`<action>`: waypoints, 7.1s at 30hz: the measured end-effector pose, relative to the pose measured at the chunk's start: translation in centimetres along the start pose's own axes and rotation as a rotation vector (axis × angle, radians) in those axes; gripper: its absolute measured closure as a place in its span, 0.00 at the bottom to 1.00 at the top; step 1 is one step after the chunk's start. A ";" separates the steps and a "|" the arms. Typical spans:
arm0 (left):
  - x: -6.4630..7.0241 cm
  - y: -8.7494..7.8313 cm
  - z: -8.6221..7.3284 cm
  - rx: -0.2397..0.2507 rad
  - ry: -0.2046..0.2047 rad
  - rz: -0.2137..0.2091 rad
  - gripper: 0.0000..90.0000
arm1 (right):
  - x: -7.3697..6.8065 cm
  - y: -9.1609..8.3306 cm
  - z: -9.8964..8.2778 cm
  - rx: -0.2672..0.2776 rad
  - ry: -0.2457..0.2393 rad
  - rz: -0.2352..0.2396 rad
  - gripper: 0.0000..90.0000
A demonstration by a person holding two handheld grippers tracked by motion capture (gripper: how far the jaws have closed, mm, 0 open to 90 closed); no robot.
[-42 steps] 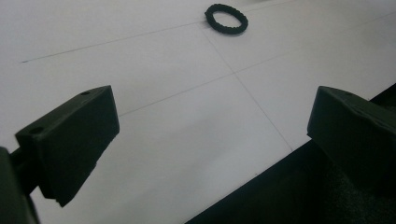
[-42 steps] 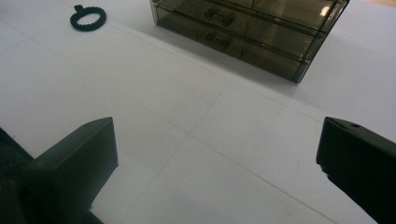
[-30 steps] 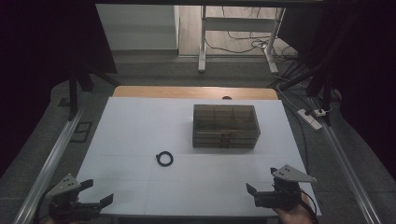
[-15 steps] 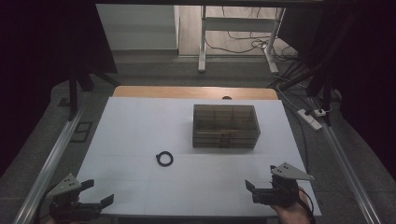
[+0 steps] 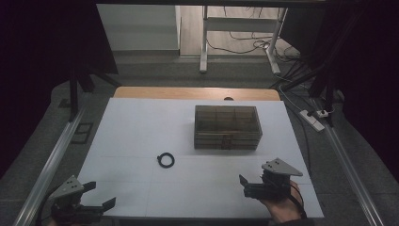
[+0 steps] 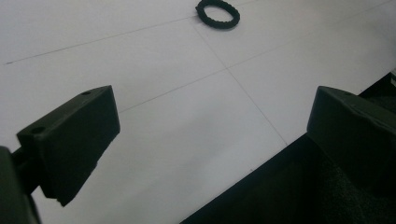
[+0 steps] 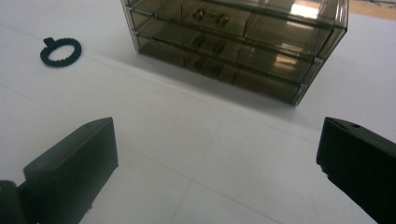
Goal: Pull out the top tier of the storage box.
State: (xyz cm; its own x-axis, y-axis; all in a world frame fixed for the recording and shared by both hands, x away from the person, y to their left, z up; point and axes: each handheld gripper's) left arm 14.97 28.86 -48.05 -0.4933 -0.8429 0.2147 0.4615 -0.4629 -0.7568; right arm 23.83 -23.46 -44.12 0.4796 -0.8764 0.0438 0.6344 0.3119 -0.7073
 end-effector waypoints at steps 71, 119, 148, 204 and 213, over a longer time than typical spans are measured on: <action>-0.2 -0.1 -0.1 0.003 -0.003 -0.041 0.00 | -2.9 8.1 5.7 0.018 0.091 -0.075 0.00; -0.3 -0.1 -0.1 0.001 -0.004 -0.051 0.01 | -4.5 12.0 6.8 0.071 0.186 -0.337 0.44; -0.3 -0.1 -0.1 0.002 -0.006 -0.054 0.01 | -4.5 12.0 6.8 0.062 0.254 -0.297 0.62; -0.4 -0.1 -0.1 0.002 -0.009 -0.056 0.01 | -3.7 7.2 7.6 -0.048 0.070 -0.024 0.07; -0.3 -0.1 -0.1 -0.001 -0.010 -0.055 0.01 | -2.5 6.3 7.7 -0.066 -0.024 0.050 0.00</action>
State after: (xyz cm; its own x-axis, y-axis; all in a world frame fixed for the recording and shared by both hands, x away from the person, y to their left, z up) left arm 15.03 29.21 -48.15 -0.5106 -0.8191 0.2616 0.4335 -0.5080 -0.7443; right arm 31.35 -16.46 -43.25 0.5243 -0.8512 0.0235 0.5684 0.3293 -0.7540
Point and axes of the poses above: each handheld gripper's, and its own axes: y roughly forward along the jaws, z roughly out of its top, x roughly to its right, and after that the axes turned 9 degrees about -x, right-handed
